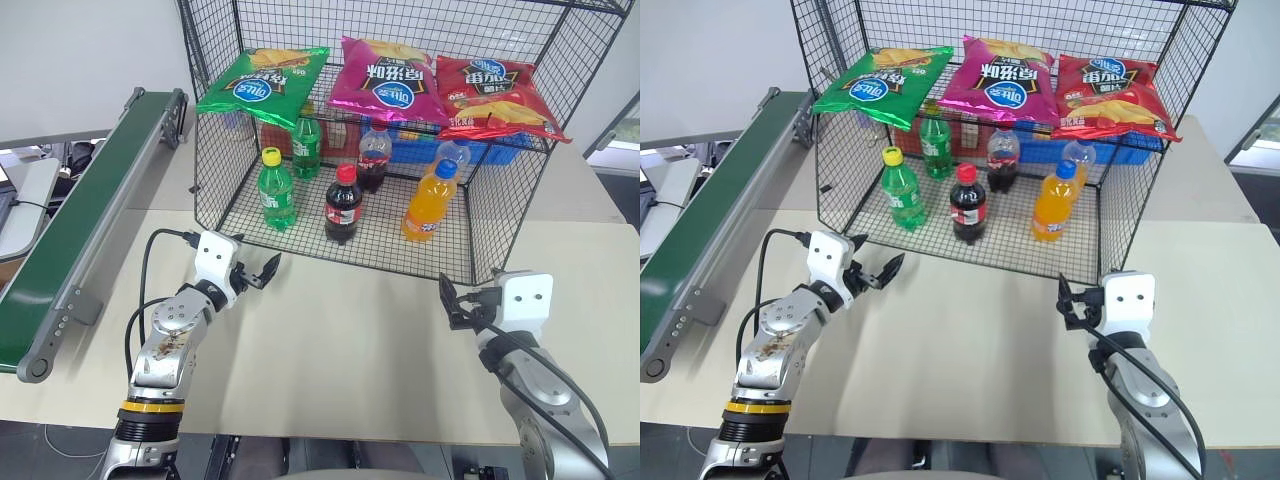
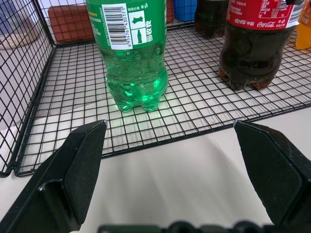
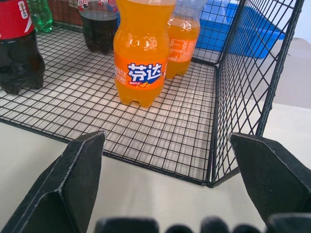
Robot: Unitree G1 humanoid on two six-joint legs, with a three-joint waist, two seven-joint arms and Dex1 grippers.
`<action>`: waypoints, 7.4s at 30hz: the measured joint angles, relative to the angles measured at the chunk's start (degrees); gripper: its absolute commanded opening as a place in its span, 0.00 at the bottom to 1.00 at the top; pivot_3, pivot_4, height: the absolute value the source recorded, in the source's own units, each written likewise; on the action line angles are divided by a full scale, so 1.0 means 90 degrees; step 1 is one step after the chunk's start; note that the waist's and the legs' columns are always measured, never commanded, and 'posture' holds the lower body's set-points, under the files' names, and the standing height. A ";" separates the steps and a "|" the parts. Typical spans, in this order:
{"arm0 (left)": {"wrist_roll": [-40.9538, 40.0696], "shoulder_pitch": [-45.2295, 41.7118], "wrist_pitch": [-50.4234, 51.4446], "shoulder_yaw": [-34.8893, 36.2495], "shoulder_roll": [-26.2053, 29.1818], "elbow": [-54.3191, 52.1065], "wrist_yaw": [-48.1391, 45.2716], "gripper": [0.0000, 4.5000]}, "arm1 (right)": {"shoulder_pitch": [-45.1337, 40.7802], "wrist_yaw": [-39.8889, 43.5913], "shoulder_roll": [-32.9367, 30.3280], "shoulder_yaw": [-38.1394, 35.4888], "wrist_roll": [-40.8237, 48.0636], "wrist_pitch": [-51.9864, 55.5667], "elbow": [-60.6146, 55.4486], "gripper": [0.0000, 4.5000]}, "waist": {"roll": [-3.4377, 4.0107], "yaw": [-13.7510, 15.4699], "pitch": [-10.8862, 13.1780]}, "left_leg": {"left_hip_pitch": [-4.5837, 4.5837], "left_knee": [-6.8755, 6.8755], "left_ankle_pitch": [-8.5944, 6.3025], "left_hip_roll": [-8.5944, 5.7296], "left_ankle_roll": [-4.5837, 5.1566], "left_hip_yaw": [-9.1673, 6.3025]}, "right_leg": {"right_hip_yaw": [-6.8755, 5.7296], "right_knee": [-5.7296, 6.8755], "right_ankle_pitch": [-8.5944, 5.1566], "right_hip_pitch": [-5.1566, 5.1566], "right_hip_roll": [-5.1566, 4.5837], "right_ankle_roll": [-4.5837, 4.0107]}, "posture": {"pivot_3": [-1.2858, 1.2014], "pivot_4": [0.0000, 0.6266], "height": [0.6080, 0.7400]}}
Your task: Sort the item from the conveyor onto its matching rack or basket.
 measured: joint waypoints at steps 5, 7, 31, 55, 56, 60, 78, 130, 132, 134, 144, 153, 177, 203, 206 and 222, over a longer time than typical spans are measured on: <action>-0.0270 0.0584 0.0018 -0.0021 -0.0023 -0.0420 -0.0197 0.99 | -0.0054 0.0182 -0.0053 -0.0028 0.0017 -0.0015 0.0037 1.00 | 0.0005 -0.0054 -0.0003 | 0.0003 -0.0002 -0.0001 0.0004 0.0002 0.0007 | 0.0013 -0.0001 0.0000 0.0001 0.0000 0.0000 | 0.52 0.24 1.00; -0.0295 0.0776 0.0016 -0.0112 -0.0022 -0.0472 -0.0279 0.99 | 0.0009 0.0261 -0.0062 -0.0040 0.0018 -0.0033 0.0033 1.00 | 0.0005 -0.0049 -0.0003 | 0.0003 0.0000 -0.0001 0.0003 0.0002 0.0004 | 0.0011 0.0000 0.0000 0.0001 0.0000 0.0000 | 0.52 0.24 1.00; -0.0500 0.0651 0.0000 -0.0053 -0.0057 -0.0581 -0.0343 0.99 | -0.0430 0.0482 -0.0149 -0.0093 0.0008 -0.0040 0.0092 1.00 | 0.0006 -0.0115 -0.0003 | 0.0007 0.0000 -0.0004 -0.0004 0.0006 0.0010 | 0.0033 0.0000 -0.0001 0.0004 0.0004 0.0002 | 0.52 0.24 1.00; -0.0558 0.0588 0.0003 -0.0017 0.0112 -0.0576 -0.0461 0.99 | -0.0520 0.0442 -0.0088 0.0002 -0.0046 0.0007 0.0094 1.00 | 0.0006 -0.0116 -0.0003 | 0.0007 0.0000 -0.0004 -0.0003 0.0006 0.0011 | 0.0037 0.0000 -0.0001 0.0004 0.0004 0.0002 | 0.52 0.24 1.00; -0.0559 0.0602 0.0004 -0.0015 0.0119 -0.0582 -0.0465 0.99 | -0.0520 0.0441 -0.0083 0.0003 -0.0046 0.0008 0.0093 1.00 | 0.0006 -0.0116 -0.0003 | 0.0007 0.0000 -0.0004 -0.0003 0.0006 0.0011 | 0.0036 0.0000 -0.0001 0.0004 0.0004 0.0001 | 0.52 0.24 1.00; -0.0562 0.0648 0.0008 0.0000 0.0161 -0.0590 -0.0472 0.99 | -0.0520 0.0434 -0.0050 0.0034 -0.0048 0.0008 0.0093 1.00 | 0.0006 -0.0113 -0.0003 | 0.0007 0.0000 -0.0004 -0.0003 0.0006 0.0011 | 0.0037 -0.0001 -0.0001 0.0004 0.0003 0.0002 | 0.52 0.24 1.00; -0.0564 0.0679 0.0002 0.0077 0.0216 -0.0590 -0.0484 0.99 | -0.0639 0.0491 -0.0065 0.0051 -0.0047 0.0030 0.0095 1.00 | 0.0006 -0.0116 -0.0003 | 0.0007 0.0000 -0.0004 -0.0003 0.0006 0.0012 | 0.0037 0.0000 -0.0001 0.0004 0.0003 0.0002 | 0.52 0.24 1.00; -0.6913 -0.0549 0.6286 0.7432 0.3315 0.3436 0.4120 0.99 | -0.6890 0.3884 -0.1005 0.1281 0.3957 0.2424 0.1837 1.00 | -0.0036 -0.0125 0.0011 | 0.0030 -0.0015 -0.0005 0.0008 0.0005 -0.0022 | -0.0117 0.0020 0.0002 -0.0009 -0.0107 -0.0004 | 0.52 0.24 1.00; -0.6894 -0.0563 0.6275 0.7358 0.3370 0.3504 0.4070 0.99 | -0.6890 0.3840 -0.1009 0.1277 0.3958 0.2424 0.1837 1.00 | -0.0036 -0.0123 0.0011 | 0.0029 -0.0015 -0.0005 0.0007 0.0004 -0.0021 | -0.0117 0.0020 0.0002 -0.0009 -0.0111 -0.0004 | 0.52 0.24 1.00; -0.6890 -0.0570 0.6274 0.7313 0.3401 0.3555 0.4023 0.99 | -0.6889 0.3794 -0.1010 0.1277 0.3959 0.2424 0.1837 1.00 | -0.0036 -0.0122 0.0011 | 0.0029 -0.0016 -0.0005 0.0005 0.0004 -0.0020 | -0.0117 0.0020 0.0002 -0.0009 -0.0114 -0.0004 | 0.52 0.24 1.00; -0.6877 -0.0584 0.6146 0.7218 0.3399 0.3615 0.3855 0.99 | -0.6889 0.3736 -0.1022 0.1276 0.3960 0.2425 0.1837 1.00 | -0.0036 -0.0117 0.0011 | 0.0027 -0.0017 -0.0006 0.0006 0.0004 -0.0020 | -0.0118 0.0018 0.0002 -0.0009 -0.0118 -0.0004 | 0.52 0.24 1.00; -0.6879 -0.0580 0.6082 0.7221 0.3389 0.3682 0.3747 0.99 | -0.6890 0.3734 -0.1022 0.1277 0.3954 0.2423 0.1847 1.00 | -0.0036 -0.0119 0.0011 | 0.0027 -0.0018 -0.0006 0.0007 0.0004 -0.0019 | -0.0119 0.0017 0.0003 -0.0010 -0.0119 -0.0004 | 0.52 0.24 1.00; -1.0209 -0.1271 0.6453 0.5814 0.3691 0.1725 0.3570 0.01 | -0.6581 0.3641 -0.1327 0.0827 0.4187 0.2364 0.1657 1.00 | -0.0068 -0.0107 0.0012 | 0.0022 -0.0027 -0.0006 0.0000 0.0003 -0.0022 | -0.0134 0.0006 0.0003 -0.0008 -0.0143 -0.0005 | 0.52 0.24 1.00; -0.8184 -0.5520 0.3454 0.1662 0.1095 0.2575 0.1904 0.01 | -0.6377 0.1768 -0.1400 0.0087 0.3909 0.1914 0.0811 1.00 | -0.0047 0.0066 0.0020 | 0.0016 -0.0032 0.0044 -0.0051 -0.0075 0.0016 | -0.0078 -0.0011 0.0000 -0.0011 -0.0090 0.0000 | 0.52 0.24 1.00; -0.7580 -0.5935 0.3033 0.1667 0.0766 0.3099 0.1348 0.01 | -0.6362 0.1543 -0.1395 0.0061 0.3942 0.1919 0.0680 1.00 | -0.0047 0.0063 0.0020 | 0.0013 -0.0033 0.0044 -0.0059 -0.0074 0.0020 | -0.0075 -0.0015 0.0000 -0.0011 -0.0091 0.0001 | 0.52 0.24 1.00; -0.6023 -0.6000 0.2251 0.2341 0.0181 0.4018 0.0524 0.01 | -0.6266 0.1030 -0.1401 0.0142 0.3978 0.1959 0.0447 1.00 | -0.0045 0.0043 0.0020 | 0.0013 -0.0040 0.0038 -0.0073 -0.0056 0.0001 | -0.0068 -0.0011 -0.0003 -0.0010 -0.0100 0.0006 | 0.52 0.24 1.00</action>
